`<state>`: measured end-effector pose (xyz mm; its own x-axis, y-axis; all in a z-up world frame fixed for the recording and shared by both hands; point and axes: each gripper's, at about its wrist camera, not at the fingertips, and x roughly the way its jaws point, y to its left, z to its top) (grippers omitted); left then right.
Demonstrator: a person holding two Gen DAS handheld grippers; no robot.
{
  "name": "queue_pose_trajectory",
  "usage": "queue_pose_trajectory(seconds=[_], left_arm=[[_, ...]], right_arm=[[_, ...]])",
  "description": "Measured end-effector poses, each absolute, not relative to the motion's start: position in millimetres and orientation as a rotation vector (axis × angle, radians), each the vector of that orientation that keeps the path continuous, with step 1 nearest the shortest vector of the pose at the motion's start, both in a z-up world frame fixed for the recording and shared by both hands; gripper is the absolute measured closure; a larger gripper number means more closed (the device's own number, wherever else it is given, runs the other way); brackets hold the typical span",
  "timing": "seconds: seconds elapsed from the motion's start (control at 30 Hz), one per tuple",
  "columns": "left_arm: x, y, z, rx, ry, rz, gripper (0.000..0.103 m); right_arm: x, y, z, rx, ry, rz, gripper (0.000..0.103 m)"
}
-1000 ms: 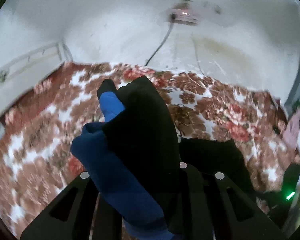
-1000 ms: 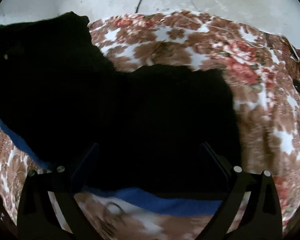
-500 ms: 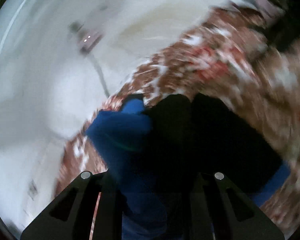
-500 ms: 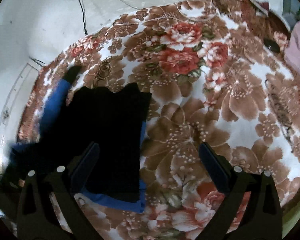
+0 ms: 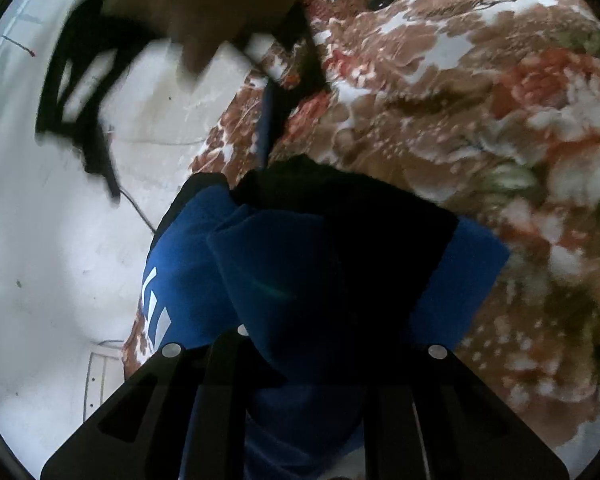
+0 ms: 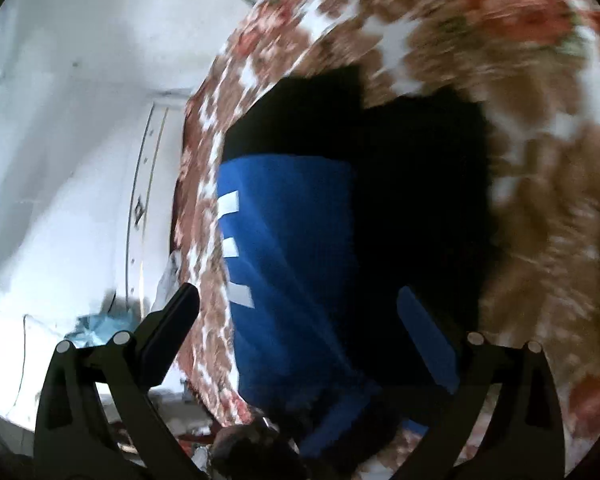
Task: Fold large clothes
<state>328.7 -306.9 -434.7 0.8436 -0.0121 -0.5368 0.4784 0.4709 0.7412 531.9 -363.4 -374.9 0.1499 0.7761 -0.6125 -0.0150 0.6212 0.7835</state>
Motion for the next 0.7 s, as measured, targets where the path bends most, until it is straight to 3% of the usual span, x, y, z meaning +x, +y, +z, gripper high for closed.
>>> queue_pose_trajectory(seconds=[0.3, 0.37, 0.43, 0.53, 0.6, 0.7], left_arm=[[321, -298, -426, 1.015, 0.468, -0.392, 0.091], [321, -296, -424, 1.016, 0.462, -0.413, 0.091], [322, -295, -421, 1.006, 0.460, -0.429, 0.091], [321, -298, -423, 1.039, 0.450, -0.471, 0.088], [313, -298, -427, 1.117, 0.427, -0.494, 0.079], [301, -282, -400, 1.037, 0.457, -0.573, 0.046]], right_arm=[[564, -313, -398, 0.623, 1.434, 0.712, 0.006], [566, -308, -397, 0.586, 1.445, 0.721, 0.025], [568, -311, -398, 0.514, 1.465, 0.678, 0.078], [567, -324, -399, 0.506, 1.464, 0.700, 0.092], [568, -332, -396, 0.501, 1.462, 0.700, 0.094], [567, -348, -380, 0.491, 1.441, 0.708, 0.095]])
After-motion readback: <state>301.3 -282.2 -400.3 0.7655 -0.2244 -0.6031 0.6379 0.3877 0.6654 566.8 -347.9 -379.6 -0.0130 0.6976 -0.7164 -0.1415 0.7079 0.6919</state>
